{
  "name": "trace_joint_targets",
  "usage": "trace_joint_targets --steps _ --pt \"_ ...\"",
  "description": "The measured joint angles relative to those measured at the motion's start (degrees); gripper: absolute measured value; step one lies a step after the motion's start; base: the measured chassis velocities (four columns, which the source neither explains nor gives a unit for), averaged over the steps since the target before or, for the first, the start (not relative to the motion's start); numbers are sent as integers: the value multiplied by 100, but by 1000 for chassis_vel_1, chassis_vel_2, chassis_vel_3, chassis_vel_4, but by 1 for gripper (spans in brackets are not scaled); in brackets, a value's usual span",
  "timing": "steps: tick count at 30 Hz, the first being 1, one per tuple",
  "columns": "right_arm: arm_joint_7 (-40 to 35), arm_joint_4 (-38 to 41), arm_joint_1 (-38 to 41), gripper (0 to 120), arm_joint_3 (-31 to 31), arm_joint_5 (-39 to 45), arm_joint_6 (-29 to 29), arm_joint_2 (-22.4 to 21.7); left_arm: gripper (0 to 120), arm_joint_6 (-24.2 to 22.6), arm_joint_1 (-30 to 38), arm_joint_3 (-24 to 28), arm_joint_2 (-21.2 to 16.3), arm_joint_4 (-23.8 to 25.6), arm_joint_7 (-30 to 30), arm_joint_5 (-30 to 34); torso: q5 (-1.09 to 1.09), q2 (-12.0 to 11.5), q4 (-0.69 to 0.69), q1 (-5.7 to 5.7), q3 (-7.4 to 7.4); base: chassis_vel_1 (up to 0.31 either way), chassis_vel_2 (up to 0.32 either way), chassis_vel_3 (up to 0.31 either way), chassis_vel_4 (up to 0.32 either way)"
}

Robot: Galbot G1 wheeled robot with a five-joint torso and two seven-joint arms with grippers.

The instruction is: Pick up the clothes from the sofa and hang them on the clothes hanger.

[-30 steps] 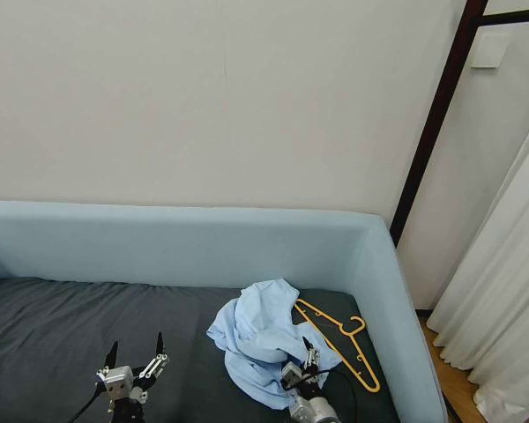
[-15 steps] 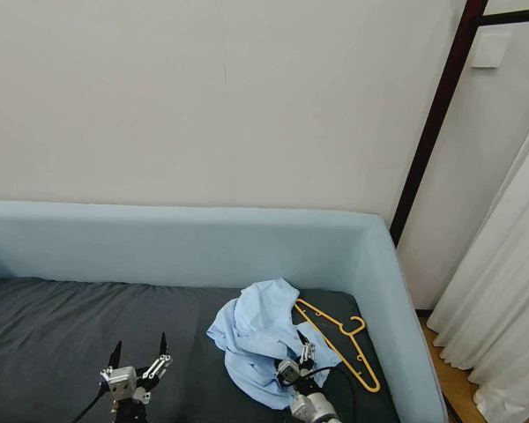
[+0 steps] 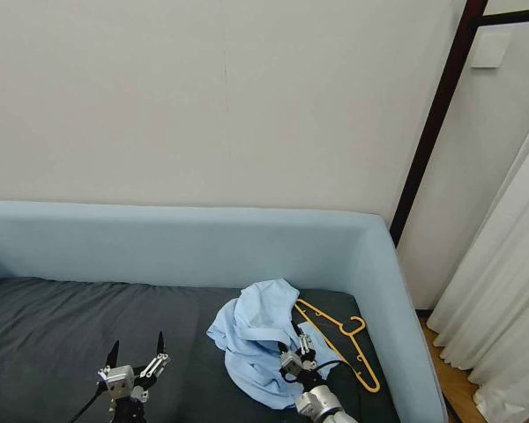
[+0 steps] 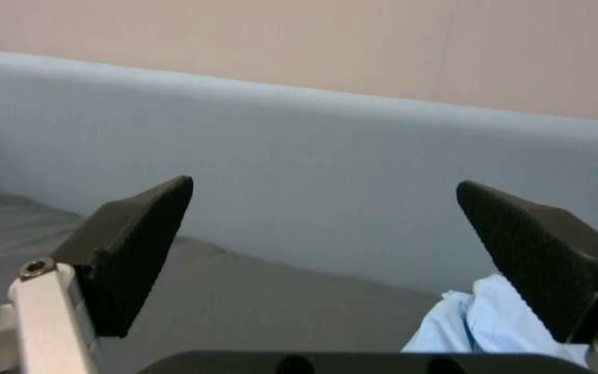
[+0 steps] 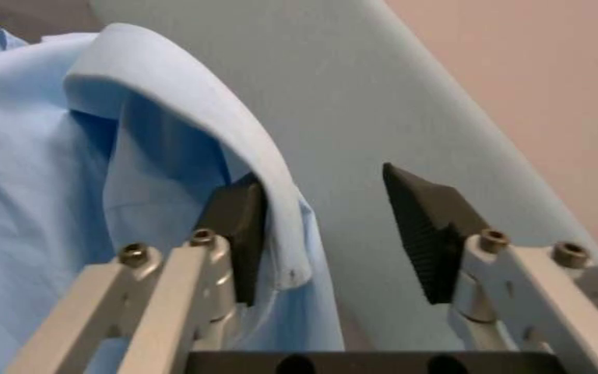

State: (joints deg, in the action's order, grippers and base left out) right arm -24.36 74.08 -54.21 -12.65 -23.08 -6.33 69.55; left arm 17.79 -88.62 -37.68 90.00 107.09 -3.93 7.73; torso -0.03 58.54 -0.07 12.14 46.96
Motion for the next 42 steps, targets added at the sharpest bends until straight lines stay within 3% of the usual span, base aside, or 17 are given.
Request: trace_joint_targets --steps 9,10,13,21,23,25,29,36,42 --pt "115 174 -80 13 122 45 -444 -105 100 0 56 4 -16 -82 0 13 0 0 0 0 0 0 0 0 0" --pt "157 261 -84 5 162 127 -562 -128 100 -1 78 21 -21 -116 0 25 0 0 0 0 0 0 0 0 0" --pt "267 395 -85 0 225 274 -752 -164 100 -2 117 57 -37 -160 0 54 0 0 0 0 0 0 0 0 0" --pt "1215 864 60 0 410 1342 -1247 -367 100 101 224 237 -144 -261 119 190 0 0 0 0 0 0 0 0 0" --pt "1692 1185 230 0 402 2257 -1435 -513 100 293 349 400 -277 -337 382 475 0 0 0 0 0 0 0 0 0" --pt "1842 1340 306 0 379 2654 -1469 -580 100 372 421 459 -343 -398 502 565 0 0 0 0 0 0 0 0 0" --pt "2184 1929 722 0 197 4081 -1487 -868 100 759 811 690 -666 -937 1112 696 0 0 0 0 0 0 0 0 0" --pt "2533 2346 1296 0 -112 4824 -1529 -1199 100 1049 1204 989 -830 -1525 1300 356 -1 0 0 0 0 0 0 0 0" --pt "2666 2624 1454 0 -315 4970 -1551 -1254 100 1260 1307 1131 -609 -1936 1359 -2 0 0 0 0 0 0 0 0 0"
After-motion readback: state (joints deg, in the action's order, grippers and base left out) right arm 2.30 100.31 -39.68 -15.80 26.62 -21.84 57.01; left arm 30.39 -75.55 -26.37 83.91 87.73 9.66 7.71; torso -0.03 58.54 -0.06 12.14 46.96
